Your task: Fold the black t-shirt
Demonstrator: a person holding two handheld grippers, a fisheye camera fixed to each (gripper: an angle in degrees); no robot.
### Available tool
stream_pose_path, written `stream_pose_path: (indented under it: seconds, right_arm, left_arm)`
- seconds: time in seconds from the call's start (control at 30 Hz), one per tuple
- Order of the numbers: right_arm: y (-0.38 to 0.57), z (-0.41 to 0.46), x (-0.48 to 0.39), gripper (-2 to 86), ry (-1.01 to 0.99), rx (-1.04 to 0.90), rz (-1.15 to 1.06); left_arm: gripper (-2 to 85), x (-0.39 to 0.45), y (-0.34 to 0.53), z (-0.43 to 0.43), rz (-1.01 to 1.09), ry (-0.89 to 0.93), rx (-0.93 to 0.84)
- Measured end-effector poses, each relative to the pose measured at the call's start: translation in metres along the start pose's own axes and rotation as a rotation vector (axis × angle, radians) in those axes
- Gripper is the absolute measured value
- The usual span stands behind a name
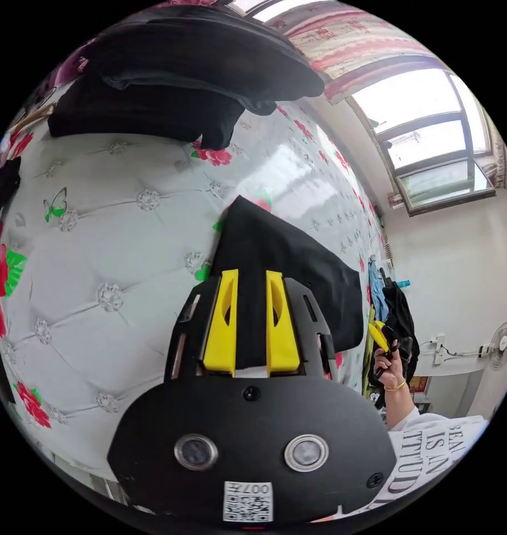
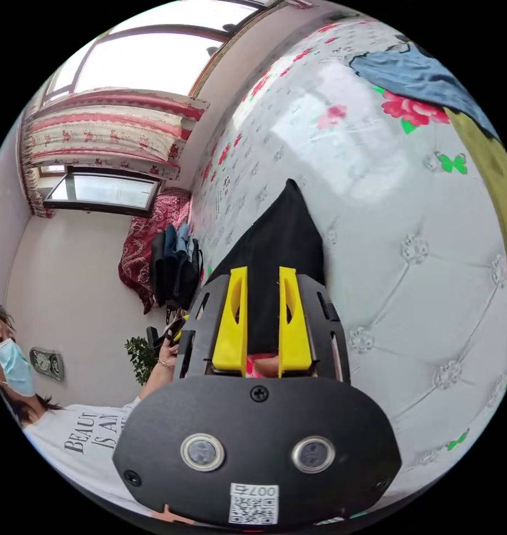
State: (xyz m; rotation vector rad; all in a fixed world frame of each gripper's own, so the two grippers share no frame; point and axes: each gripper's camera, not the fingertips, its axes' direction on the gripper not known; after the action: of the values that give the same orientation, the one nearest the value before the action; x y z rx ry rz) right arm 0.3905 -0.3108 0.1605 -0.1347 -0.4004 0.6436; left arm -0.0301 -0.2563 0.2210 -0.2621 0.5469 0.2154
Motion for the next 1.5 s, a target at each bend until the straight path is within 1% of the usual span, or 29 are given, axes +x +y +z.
stream_pose_path:
  seconds: [0.1, 0.2, 0.27, 0.37, 0.47, 0.53, 0.6, 0.63, 0.67, 0.7, 0.73, 0.8, 0.87, 0.9, 0.93, 1.0, 1.03, 1.17, 1.23, 1.3, 1.33, 1.37, 1.4, 1.43, 1.5]
  right_arm:
    - [0.030, -0.004, 0.027, 5.9, 0.015, 0.002, 0.088]
    - [0.042, 0.008, 0.048, 6.9, -0.069, -0.026, 0.186]
    - [0.040, 0.018, 0.051, 7.2, -0.092, -0.021, 0.205]
    - [0.023, 0.037, 0.042, 6.7, -0.080, -0.010, 0.191]
    - [-0.003, 0.053, 0.021, 5.3, -0.024, -0.014, 0.151]
    - [-0.023, 0.060, -0.009, 4.5, 0.010, -0.024, 0.056]
    - [-0.048, 0.080, -0.073, 3.6, 0.032, -0.097, -0.177]
    - [-0.052, 0.087, -0.093, 3.4, 0.044, -0.123, -0.250]
    - [-0.055, 0.105, -0.135, 3.1, 0.071, -0.182, -0.406]
    - [-0.050, 0.126, -0.177, 2.8, 0.094, -0.246, -0.564]
    - [-0.046, 0.137, -0.195, 2.8, 0.102, -0.278, -0.634]
    - [-0.013, 0.187, -0.254, 2.7, 0.092, -0.420, -0.869]
    - [0.017, 0.226, -0.275, 3.0, 0.064, -0.523, -0.968]
    - [0.035, 0.253, -0.277, 3.4, 0.042, -0.581, -0.982]
    - [0.044, 0.266, -0.276, 3.7, 0.027, -0.609, -0.983]
    - [0.071, 0.313, -0.256, 4.6, 0.016, -0.725, -0.932]
    - [0.075, 0.320, -0.250, 4.8, 0.020, -0.741, -0.912]
    - [0.063, 0.307, -0.216, 6.2, -0.025, -0.669, -0.790]
    - [0.045, 0.286, -0.196, 6.6, 0.006, -0.603, -0.725]
    - [0.017, 0.257, -0.159, 6.8, 0.063, -0.512, -0.588]
    - [0.011, 0.250, -0.148, 6.8, 0.069, -0.493, -0.545]
    - [-0.001, 0.239, -0.125, 6.8, 0.066, -0.470, -0.450]
    - [-0.009, 0.233, -0.103, 6.8, 0.037, -0.467, -0.343]
    - [-0.011, 0.232, -0.092, 6.7, 0.012, -0.470, -0.292]
    - [-0.013, 0.243, -0.061, 6.2, -0.125, -0.488, -0.135]
  left_arm:
    - [7.9, -0.021, 0.042, -0.012, -0.042, -0.018, -0.026]
    - [8.2, -0.042, 0.073, -0.015, -0.126, 0.055, -0.058]
    - [8.8, -0.055, 0.086, -0.014, -0.179, 0.129, -0.059]
    - [9.4, -0.068, 0.094, -0.010, -0.235, 0.186, -0.059]
    - [9.9, -0.077, 0.097, -0.013, -0.245, 0.184, -0.060]
    - [9.9, -0.085, 0.099, -0.018, -0.252, 0.201, -0.062]
    - [10.0, -0.092, 0.104, -0.023, -0.251, 0.213, -0.058]
    - [9.9, -0.097, 0.107, -0.028, -0.249, 0.220, -0.052]
    - [9.9, -0.103, 0.112, -0.032, -0.252, 0.231, -0.043]
    - [10.0, -0.106, 0.114, -0.034, -0.255, 0.239, -0.036]
    - [10.0, -0.113, 0.120, -0.039, -0.267, 0.258, -0.023]
    - [10.1, -0.124, 0.130, -0.045, -0.288, 0.292, -0.001]
    - [10.3, -0.140, 0.143, -0.051, -0.312, 0.331, 0.027]
    - [10.4, -0.144, 0.146, -0.053, -0.317, 0.338, 0.032]
    - [10.6, -0.151, 0.152, -0.056, -0.322, 0.355, 0.044]
    - [11.4, -0.162, 0.161, -0.059, -0.329, 0.384, 0.061]
    - [12.1, -0.168, 0.167, -0.060, -0.328, 0.411, 0.064]
    - [15.0, -0.182, 0.184, -0.060, -0.280, 0.493, 0.052]
    - [15.9, -0.186, 0.191, -0.061, -0.252, 0.509, 0.055]
    - [16.3, -0.190, 0.197, -0.060, -0.233, 0.521, 0.056]
    - [16.7, -0.191, 0.199, -0.059, -0.219, 0.528, 0.054]
    - [17.1, -0.191, 0.201, -0.058, -0.205, 0.537, 0.050]
    - [17.3, -0.191, 0.201, -0.057, -0.197, 0.539, 0.046]
    - [17.5, -0.189, 0.202, -0.055, -0.179, 0.536, 0.037]
    - [17.0, -0.188, 0.203, -0.052, -0.167, 0.520, 0.027]
